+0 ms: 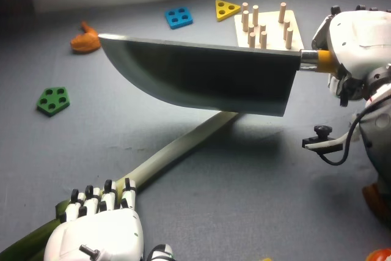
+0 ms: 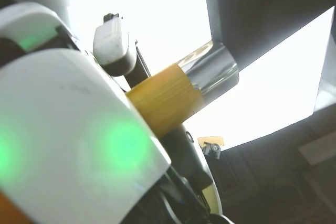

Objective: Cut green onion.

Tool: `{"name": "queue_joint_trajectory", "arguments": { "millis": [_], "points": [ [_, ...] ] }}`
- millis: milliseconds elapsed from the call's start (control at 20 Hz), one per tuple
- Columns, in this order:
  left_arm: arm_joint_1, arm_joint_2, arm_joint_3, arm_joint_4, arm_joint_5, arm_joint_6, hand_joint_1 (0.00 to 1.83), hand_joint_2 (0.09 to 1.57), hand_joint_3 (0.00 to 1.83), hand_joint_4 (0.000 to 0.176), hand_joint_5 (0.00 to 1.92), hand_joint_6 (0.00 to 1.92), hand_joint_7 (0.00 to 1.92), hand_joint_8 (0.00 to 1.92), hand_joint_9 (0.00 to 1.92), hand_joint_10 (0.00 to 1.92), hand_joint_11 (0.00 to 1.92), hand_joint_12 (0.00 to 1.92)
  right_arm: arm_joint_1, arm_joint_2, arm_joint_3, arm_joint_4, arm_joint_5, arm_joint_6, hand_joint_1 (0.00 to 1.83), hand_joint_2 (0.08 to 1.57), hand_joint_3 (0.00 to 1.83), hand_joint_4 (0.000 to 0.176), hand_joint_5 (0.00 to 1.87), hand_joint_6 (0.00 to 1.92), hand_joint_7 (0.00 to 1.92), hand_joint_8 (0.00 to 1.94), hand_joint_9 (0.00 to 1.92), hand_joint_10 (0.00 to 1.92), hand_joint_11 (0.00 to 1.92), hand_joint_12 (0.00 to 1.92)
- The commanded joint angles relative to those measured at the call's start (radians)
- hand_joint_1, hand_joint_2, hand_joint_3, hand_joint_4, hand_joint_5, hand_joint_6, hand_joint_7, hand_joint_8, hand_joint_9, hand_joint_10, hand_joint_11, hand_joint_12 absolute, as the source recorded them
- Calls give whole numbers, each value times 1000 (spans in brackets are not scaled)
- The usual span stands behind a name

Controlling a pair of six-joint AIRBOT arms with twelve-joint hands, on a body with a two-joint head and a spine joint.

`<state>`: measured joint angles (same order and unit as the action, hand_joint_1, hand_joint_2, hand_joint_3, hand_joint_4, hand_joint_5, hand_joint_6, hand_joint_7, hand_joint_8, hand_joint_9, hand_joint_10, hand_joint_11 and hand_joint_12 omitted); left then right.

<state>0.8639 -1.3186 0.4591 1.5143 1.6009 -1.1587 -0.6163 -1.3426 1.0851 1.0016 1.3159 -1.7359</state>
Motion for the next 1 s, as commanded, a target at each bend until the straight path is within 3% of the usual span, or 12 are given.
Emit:
{"name": "queue_joint_trajectory", "arguments": {
  "millis": [0,250,400,700,800,950],
  "points": [
    [-2,-3,5,5,50,0,313,1403,6,0,32,2,23,1,2,0,12,32,-2,8,3,-66,81,-15,1570,859,643,176,1267,1921,1559,1941,1619,1921,1666,1921],
    [-2,-3,5,7,49,0,335,1393,0,0,58,7,43,4,26,6,0,216,-35,33,1,-66,78,-29,1556,851,624,176,1281,1921,1545,1941,1609,1921,1650,1921],
    [-2,-3,5,8,49,0,322,1389,0,0,54,8,44,4,30,5,0,146,-47,55,1,-97,77,-30,1577,860,619,176,1300,1921,1552,1941,1618,1921,1666,1921],
    [-4,-3,3,10,49,0,356,1392,0,0,82,6,53,2,27,0,0,183,-71,113,-6,-112,68,-61,1562,838,674,176,1266,1921,1561,1941,1615,1921,1663,1921],
    [-4,-3,2,10,50,0,273,1415,7,0,39,3,21,1,3,0,0,129,-88,125,-14,-112,63,-61,1564,844,682,176,1246,1921,1551,1941,1608,1921,1657,1921],
    [-7,-3,2,10,50,0,361,1393,0,0,66,8,45,6,30,7,0,207,-93,129,-19,-112,62,-62,1581,833,664,176,1291,1921,1560,1941,1622,1921,1673,1921]
  ]
}}
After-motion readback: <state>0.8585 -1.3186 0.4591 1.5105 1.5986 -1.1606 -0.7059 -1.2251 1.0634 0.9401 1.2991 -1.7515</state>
